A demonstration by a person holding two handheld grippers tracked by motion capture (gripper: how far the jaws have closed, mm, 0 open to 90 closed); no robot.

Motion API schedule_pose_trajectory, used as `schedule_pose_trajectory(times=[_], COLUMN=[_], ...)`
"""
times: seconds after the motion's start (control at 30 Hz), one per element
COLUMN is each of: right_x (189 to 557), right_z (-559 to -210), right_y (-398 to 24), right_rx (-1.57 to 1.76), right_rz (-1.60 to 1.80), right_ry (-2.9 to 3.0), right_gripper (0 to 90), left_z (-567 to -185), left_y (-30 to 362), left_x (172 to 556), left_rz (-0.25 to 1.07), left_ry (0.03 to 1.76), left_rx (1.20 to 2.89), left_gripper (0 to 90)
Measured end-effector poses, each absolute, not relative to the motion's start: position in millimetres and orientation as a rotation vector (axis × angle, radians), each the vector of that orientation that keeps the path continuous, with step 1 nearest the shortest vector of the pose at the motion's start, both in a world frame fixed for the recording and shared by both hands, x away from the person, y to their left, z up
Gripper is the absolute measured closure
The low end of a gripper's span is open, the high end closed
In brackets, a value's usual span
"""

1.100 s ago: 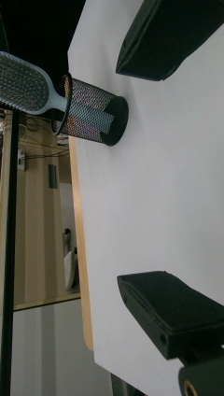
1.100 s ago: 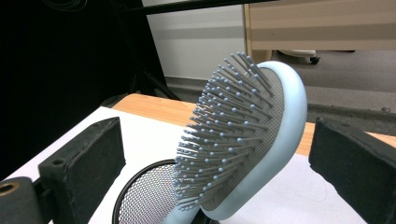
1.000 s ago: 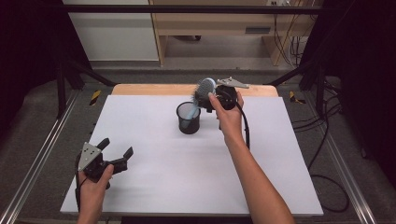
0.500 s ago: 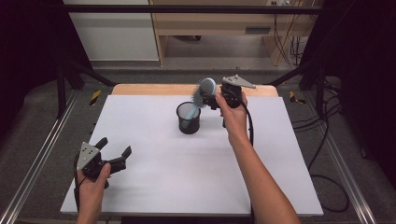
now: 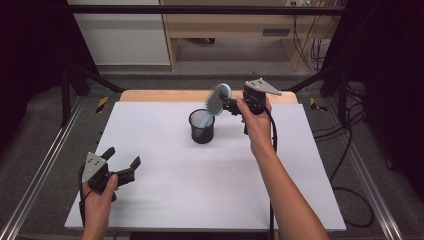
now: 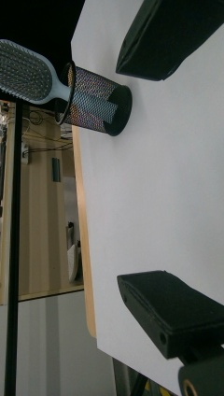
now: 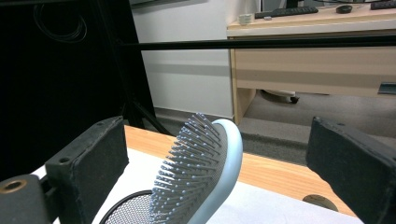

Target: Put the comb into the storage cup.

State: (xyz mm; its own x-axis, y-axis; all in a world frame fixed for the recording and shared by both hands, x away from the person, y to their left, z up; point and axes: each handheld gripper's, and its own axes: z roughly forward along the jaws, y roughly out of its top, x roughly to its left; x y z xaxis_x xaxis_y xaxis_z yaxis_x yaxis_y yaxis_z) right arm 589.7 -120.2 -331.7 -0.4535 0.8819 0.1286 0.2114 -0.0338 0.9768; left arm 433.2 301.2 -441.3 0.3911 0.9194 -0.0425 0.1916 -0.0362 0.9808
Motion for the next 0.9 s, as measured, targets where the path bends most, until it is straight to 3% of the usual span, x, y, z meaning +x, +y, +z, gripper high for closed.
schedule_pose_trajectory(times=[0.9], right_x=[572.4], right_z=[-308.7], right_y=[-156.4], right_rx=[1.135], right_rz=[1.501], right_ry=[1.661], right_gripper=[3.0], left_z=[-441.1], left_y=[305.7], left_x=[433.3], left_rz=[0.807], left_ry=[1.045], left_rx=[1.499], left_gripper=[1.7])
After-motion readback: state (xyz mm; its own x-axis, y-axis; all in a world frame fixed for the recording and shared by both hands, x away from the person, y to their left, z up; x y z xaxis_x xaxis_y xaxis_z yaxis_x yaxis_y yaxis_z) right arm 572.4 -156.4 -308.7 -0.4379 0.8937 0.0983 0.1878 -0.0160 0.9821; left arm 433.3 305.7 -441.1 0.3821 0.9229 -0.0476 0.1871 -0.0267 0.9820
